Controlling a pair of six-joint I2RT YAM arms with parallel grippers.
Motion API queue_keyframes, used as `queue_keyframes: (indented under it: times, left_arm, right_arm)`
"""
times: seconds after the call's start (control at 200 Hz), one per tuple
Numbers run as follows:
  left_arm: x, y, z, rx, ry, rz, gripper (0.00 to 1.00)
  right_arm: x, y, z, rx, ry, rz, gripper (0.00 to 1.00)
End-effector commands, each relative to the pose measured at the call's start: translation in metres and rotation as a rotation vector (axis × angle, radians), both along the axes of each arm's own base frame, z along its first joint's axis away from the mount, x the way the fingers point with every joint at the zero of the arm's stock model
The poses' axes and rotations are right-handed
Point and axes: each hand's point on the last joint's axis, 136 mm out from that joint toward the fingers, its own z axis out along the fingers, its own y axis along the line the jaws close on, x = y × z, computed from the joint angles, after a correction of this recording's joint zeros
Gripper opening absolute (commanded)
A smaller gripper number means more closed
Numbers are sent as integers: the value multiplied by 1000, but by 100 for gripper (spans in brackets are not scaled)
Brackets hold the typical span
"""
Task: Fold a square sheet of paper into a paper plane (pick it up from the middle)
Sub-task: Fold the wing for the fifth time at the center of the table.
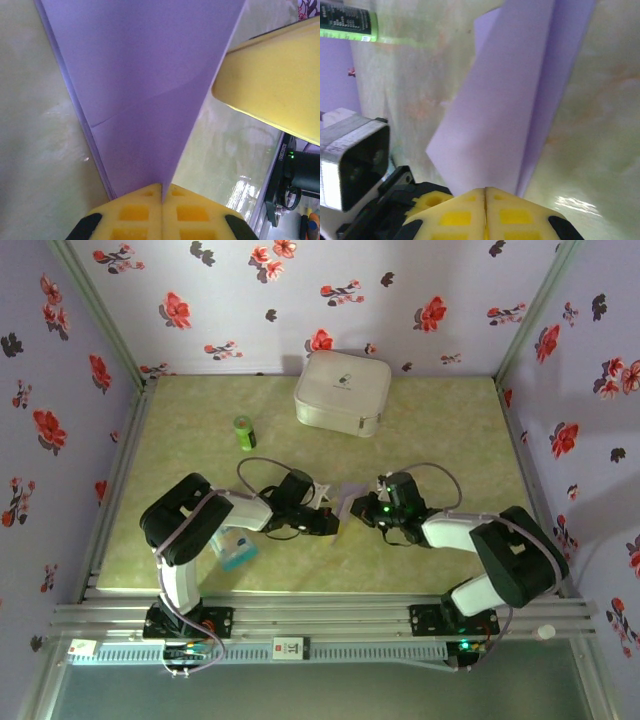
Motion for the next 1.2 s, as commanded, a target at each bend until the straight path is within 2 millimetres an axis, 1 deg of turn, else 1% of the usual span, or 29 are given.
queue_keyframes:
  times: [0.0,0.215,0.39,0.475,0.655,0.725,0.86,1.045,1.195]
  left_arm:
    - [-7,10,-17,30,72,15,0]
    - [-5,13,-18,27,100,29,0]
    - [-5,12,-21,26,126,27,0]
    - [-5,13,-23,28,139,32,0]
    - [-4,14,-24,26,157,38,0]
    - [-4,14,-25,26,162,39,0]
    - [-4,13,-27,26,176,37,0]
    - [-4,14,-29,33,193,38,0]
    - [-3,13,-30,38,204,45,0]
  right_arm:
    - [6,13,8,24,-39,65,7]
    - [18,4,-1,17,-27,29,7]
    - [21,0,-9,23,-6,20,7]
    - [22,0,-9,29,-1,18,7]
    - [18,7,2,68,-23,55,7]
    - [15,11,3,75,-18,79,8]
    - [13,12,-1,72,-10,88,7]
    - [15,18,0,76,-12,111,7]
    - [13,17,-9,53,5,114,7]
